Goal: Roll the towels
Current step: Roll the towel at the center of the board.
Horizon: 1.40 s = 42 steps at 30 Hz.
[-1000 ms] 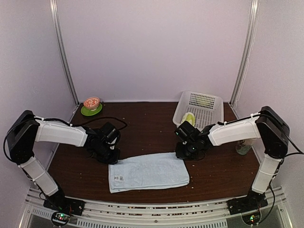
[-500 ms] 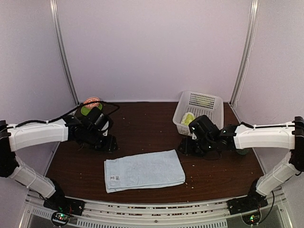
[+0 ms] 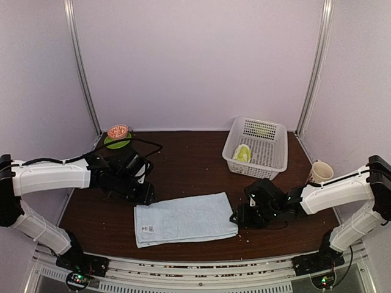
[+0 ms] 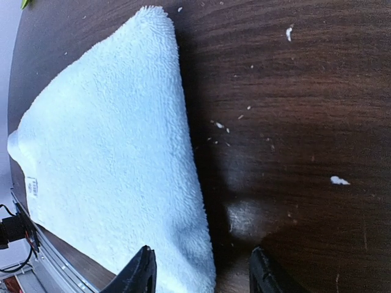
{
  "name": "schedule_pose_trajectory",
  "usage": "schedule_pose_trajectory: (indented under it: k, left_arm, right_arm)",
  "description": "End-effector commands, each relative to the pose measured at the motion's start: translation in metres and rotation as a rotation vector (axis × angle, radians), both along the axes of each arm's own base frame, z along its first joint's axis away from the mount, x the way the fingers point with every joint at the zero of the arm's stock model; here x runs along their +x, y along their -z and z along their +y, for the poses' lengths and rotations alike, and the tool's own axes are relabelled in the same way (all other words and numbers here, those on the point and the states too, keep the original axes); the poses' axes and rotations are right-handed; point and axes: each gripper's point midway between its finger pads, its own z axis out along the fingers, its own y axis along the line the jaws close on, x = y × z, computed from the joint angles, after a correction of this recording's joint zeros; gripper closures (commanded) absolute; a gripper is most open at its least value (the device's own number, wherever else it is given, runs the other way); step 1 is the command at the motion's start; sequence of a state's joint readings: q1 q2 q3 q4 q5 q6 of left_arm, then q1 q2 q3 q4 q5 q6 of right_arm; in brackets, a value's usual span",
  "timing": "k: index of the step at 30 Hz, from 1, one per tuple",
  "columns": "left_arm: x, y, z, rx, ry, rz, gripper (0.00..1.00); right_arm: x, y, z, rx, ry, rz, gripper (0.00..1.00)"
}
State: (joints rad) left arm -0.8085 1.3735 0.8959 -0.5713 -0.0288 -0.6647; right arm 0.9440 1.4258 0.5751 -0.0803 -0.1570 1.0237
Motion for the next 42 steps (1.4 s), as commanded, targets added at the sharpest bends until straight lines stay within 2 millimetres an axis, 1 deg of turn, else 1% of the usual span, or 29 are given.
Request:
schedule_pose_trajectory:
  k: [1, 4, 8, 11, 12, 14, 16, 17, 18, 20, 23, 25, 30, 33, 37, 42]
  left_arm:
    - [0.000, 0.011, -0.002, 0.009, -0.004, -0.004, 0.63]
    - [-0.005, 0.028, 0.005, 0.048, -0.013, 0.029, 0.67]
    - [-0.012, 0.045, 0.010, 0.086, -0.011, 0.051, 0.75]
    - [-0.015, 0.056, 0.009, 0.117, 0.002, 0.064, 0.84]
    - [-0.015, 0.057, 0.007, 0.118, 0.011, 0.066, 0.87]
    - [-0.016, 0.058, -0.003, 0.107, 0.034, 0.064, 0.91]
    - [-0.015, 0.057, -0.014, 0.096, 0.053, 0.059, 0.93]
    - [-0.014, 0.056, -0.020, 0.093, 0.061, 0.058, 0.93]
    - [-0.011, 0.054, -0.028, 0.082, 0.068, 0.053, 0.93]
    - [-0.007, 0.053, -0.038, 0.071, 0.078, 0.054, 0.94]
    - [-0.004, 0.054, -0.049, 0.053, 0.085, 0.059, 0.94]
    - [-0.004, 0.057, -0.052, 0.049, 0.088, 0.069, 0.94]
    - [-0.009, 0.066, -0.051, 0.055, 0.087, 0.095, 0.94]
    - [-0.012, 0.070, -0.048, 0.059, 0.082, 0.106, 0.95]
    - [-0.014, 0.072, -0.048, 0.056, 0.081, 0.113, 0.95]
    - [-0.015, 0.075, -0.048, 0.051, 0.082, 0.122, 0.95]
  right_arm:
    - [0.000, 0.008, 0.012, 0.054, 0.015, 0.036, 0.52]
    - [-0.004, 0.019, 0.007, 0.030, 0.031, 0.064, 0.61]
    - [-0.005, 0.026, -0.005, -0.010, 0.065, 0.067, 0.81]
    - [0.001, 0.017, -0.020, -0.057, 0.102, 0.018, 0.97]
    - [0.005, 0.011, -0.027, -0.081, 0.117, -0.010, 1.00]
    - [0.011, 0.000, -0.042, -0.127, 0.135, -0.054, 1.00]
    - [0.017, -0.012, -0.053, -0.169, 0.138, -0.092, 1.00]
    - [0.018, -0.016, -0.062, -0.215, 0.124, -0.105, 1.00]
    - [0.021, -0.026, -0.064, -0.234, 0.112, -0.130, 1.00]
    - [0.025, -0.040, -0.068, -0.291, 0.074, -0.159, 1.00]
    - [0.025, -0.054, -0.062, -0.327, 0.010, -0.177, 1.00]
    - [0.025, -0.060, -0.053, -0.329, -0.026, -0.186, 1.00]
    - [0.018, -0.062, -0.025, -0.307, -0.125, -0.196, 1.00]
    - [0.012, -0.060, -0.006, -0.281, -0.184, -0.204, 1.00]
    - [0.001, -0.052, 0.017, -0.238, -0.247, -0.192, 1.00]
    - [-0.011, -0.032, 0.032, -0.224, -0.292, -0.151, 1.00]
